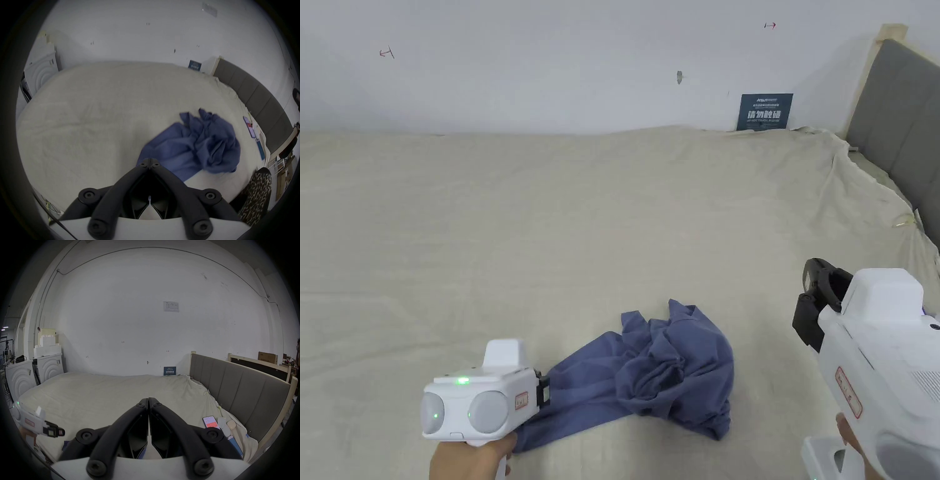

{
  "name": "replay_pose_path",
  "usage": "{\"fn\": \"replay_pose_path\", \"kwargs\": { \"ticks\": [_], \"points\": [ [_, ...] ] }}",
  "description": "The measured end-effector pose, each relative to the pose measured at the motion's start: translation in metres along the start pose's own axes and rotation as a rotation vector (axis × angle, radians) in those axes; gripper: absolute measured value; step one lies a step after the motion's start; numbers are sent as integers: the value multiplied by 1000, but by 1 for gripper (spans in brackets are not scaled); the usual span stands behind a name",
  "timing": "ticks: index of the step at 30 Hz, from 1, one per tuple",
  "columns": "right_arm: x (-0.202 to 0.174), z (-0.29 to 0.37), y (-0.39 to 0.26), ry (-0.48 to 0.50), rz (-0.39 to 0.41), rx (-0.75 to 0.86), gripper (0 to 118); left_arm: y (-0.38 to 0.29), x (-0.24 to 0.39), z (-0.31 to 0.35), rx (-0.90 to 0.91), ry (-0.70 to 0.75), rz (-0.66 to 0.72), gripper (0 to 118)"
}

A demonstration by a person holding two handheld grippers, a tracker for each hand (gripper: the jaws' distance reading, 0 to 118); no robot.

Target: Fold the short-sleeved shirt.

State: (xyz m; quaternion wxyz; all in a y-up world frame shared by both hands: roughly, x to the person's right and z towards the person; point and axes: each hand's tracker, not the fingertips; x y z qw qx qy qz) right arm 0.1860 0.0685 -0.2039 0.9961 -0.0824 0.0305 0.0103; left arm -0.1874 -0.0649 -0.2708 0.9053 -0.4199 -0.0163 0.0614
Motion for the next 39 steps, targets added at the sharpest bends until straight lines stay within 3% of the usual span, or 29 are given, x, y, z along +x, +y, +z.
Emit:
{"fn": "replay_pose_path", "kwargs": {
  "ticks": [2, 4, 6, 7, 9, 11, 13, 14, 15, 16, 18, 23, 28, 38, 39],
  "points": [
    [0, -1, -2, 0, 1, -9, 0, -9, -3, -8, -54, -6, 21, 9],
    [0, -2, -4, 1, -1, -16, 0, -16, -5, -15, -89, -1, 31, 29],
    [0, -3, -6, 2, -3, -24, 0, -21, -6, -19, -102, 7, 35, 62],
    [0, -4, -7, 2, -4, -26, 0, -24, -5, -19, -108, 17, 37, 73],
    [0, -4, -8, 3, -5, -32, 0, -26, -5, -24, -124, 38, 43, 84],
    [-1, -6, -9, 4, -6, -37, 0, -29, -4, -29, -153, 64, 35, 84],
    [0, -7, -11, 5, -7, -43, 0, -30, -3, -36, -175, 82, 22, 79],
    [0, -8, -12, 6, -9, -46, 0, -32, -3, -39, -183, 86, 23, 65],
    [0, -8, -12, 7, -10, -48, 0, -33, -3, -42, -194, 84, 22, 39],
    [1, -9, -13, 7, -12, -52, 0, -34, -3, -44, -210, 70, 19, 32],
    [2, -11, -15, 6, -13, -58, 0, -37, 1, -44, -202, 124, -21, 31],
    [7, -19, -21, 4, -17, -81, 0, -36, -1, -40, -181, 77, -30, 1],
    [13, -44, -31, 14, -51, -155, 0, -27, -10, -21, -104, 20, -6, 0],
    [14, -162, -66, 70, -67, -490, 1, 6, -26, 14, 23, -97, 84, 0],
    [14, -173, -70, 71, -73, -517, 10, 7, -27, 13, 27, -105, 84, 0]
  ]
}}
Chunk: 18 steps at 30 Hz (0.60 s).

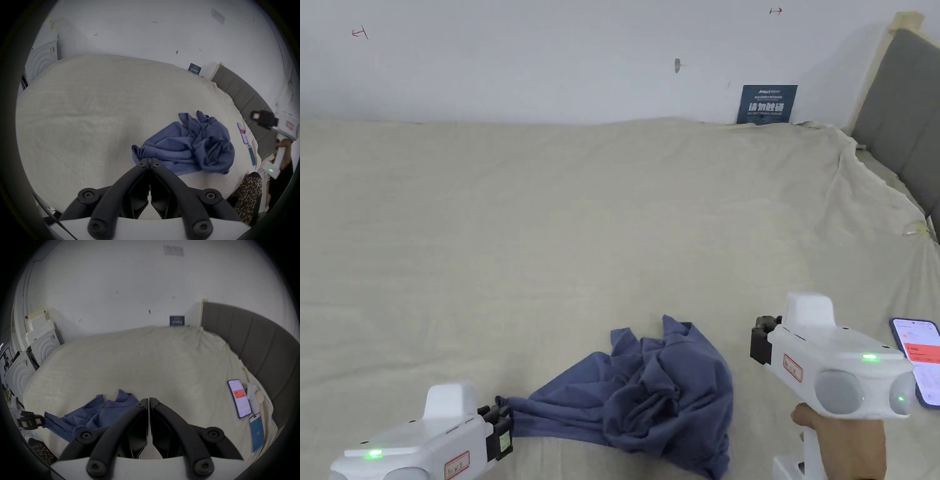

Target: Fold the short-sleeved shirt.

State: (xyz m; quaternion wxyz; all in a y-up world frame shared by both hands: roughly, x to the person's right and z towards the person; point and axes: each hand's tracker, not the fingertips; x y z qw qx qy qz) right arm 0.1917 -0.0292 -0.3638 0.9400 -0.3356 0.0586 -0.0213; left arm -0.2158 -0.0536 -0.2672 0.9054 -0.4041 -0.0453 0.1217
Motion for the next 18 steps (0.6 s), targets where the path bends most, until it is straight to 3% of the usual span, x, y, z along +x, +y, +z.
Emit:
{"fn": "replay_pose_path", "kwargs": {
  "ticks": [1, 3, 4, 13, 16, 18],
  "points": [
    [0, -13, 1, -11, -10, -15, 26, 1, 0, 0, 4, -4, 2, 0],
    [4, -41, 3, -9, -20, -61, 76, 3, -2, -2, 5, -12, -3, 0],
    [4, -54, 4, -1, -21, -97, 88, 3, -2, -5, 7, -11, -6, 0],
    [-5, -138, 0, 33, -38, -283, 88, 5, -6, -12, -11, -11, -19, 0],
    [-10, -156, -4, 49, -57, -325, 73, 3, -9, -14, -16, -14, -12, 0],
    [-26, -140, -12, 83, -68, -376, 54, 2, -9, -15, -20, -10, -13, 0]
  ]
}}
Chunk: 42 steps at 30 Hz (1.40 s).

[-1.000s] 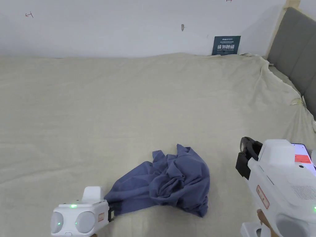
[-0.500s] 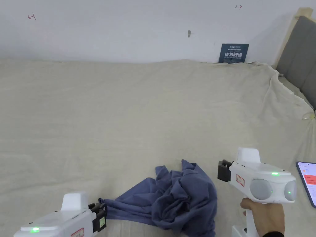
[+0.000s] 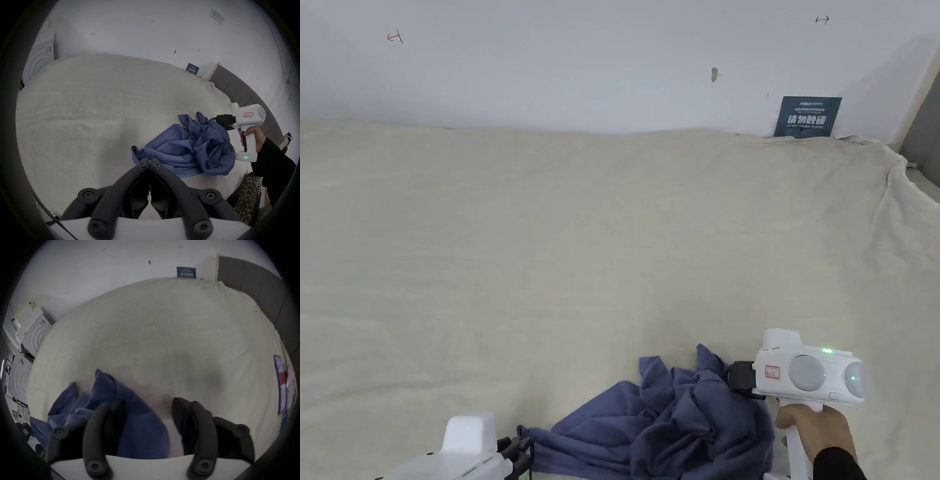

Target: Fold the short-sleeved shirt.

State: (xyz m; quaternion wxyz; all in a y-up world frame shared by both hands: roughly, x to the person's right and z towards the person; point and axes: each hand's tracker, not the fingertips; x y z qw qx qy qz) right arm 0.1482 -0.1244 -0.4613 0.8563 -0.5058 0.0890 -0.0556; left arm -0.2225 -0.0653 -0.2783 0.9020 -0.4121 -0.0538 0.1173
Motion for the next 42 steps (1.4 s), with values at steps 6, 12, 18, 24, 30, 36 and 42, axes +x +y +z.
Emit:
{"fn": "replay_pose_path", "kwargs": {
  "ticks": [6, 12, 18, 24, 30, 36, 42],
  "points": [
    [-11, 23, -9, 38, 41, 16, 2, -3, -1, 0, -1, -3, 17, 0],
    [-16, 66, -11, 21, 98, 127, 1, -2, -3, 7, 18, -22, 50, 0],
    [-17, 135, -9, 72, 90, 278, 1, 5, -4, 16, 53, -57, 91, 0],
    [17, 181, 12, 82, 72, 425, 1, 29, -6, 29, 127, -88, 127, 0],
    [36, 235, 37, 38, 63, 574, 1, 88, -25, 52, 253, -92, 171, 0],
    [47, 276, 83, -13, 43, 687, 1, 170, -44, 79, 377, 14, 134, 0],
    [38, 303, 135, -106, 55, 807, 1, 253, -43, 108, 495, 65, 104, 0]
  ]
}}
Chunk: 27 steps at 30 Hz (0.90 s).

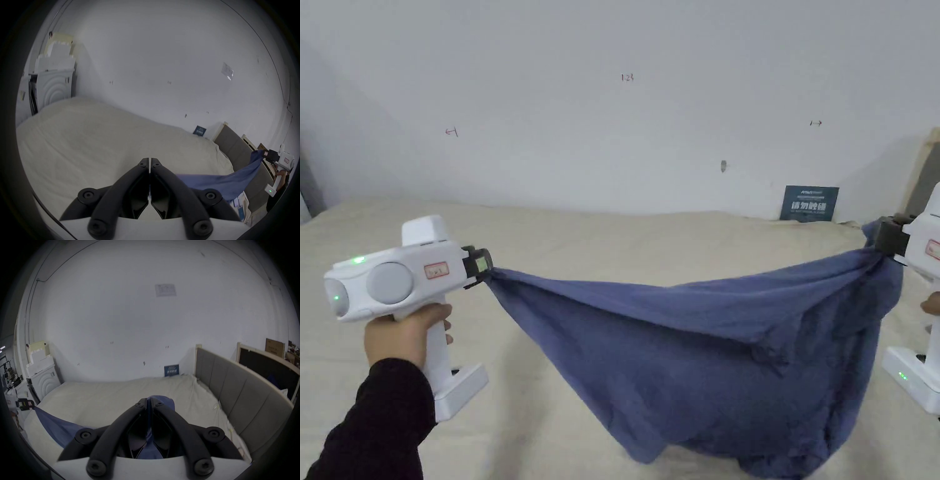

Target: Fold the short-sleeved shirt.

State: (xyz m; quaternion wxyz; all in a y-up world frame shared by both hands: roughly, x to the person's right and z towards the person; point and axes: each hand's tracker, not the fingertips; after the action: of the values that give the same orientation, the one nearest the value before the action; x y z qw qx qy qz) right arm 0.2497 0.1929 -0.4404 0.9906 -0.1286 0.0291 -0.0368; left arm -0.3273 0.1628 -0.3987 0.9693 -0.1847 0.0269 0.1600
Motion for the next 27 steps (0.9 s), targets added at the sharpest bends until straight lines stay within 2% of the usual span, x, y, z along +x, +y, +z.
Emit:
{"fn": "replay_pose_path", "kwargs": {
  "ticks": [3, 12, 17, 23, 27],
  "points": [
    [-11, -9, 21, -41, 37, 50, 1, 36, 12, -7, 53, 21, -40, 0],
    [-39, -34, 70, -74, 102, 172, 1, 126, 38, -28, 196, 90, -156, 0],
    [-50, -50, 91, -67, 107, 209, 1, 158, 42, -33, 238, 114, -186, 0],
    [-59, -64, 85, -64, 129, 224, 1, 162, 41, -45, 251, 144, -227, 0],
    [-59, -78, 56, -79, 131, 191, 1, 136, 31, -65, 231, 150, -251, 0]
  ]
}}
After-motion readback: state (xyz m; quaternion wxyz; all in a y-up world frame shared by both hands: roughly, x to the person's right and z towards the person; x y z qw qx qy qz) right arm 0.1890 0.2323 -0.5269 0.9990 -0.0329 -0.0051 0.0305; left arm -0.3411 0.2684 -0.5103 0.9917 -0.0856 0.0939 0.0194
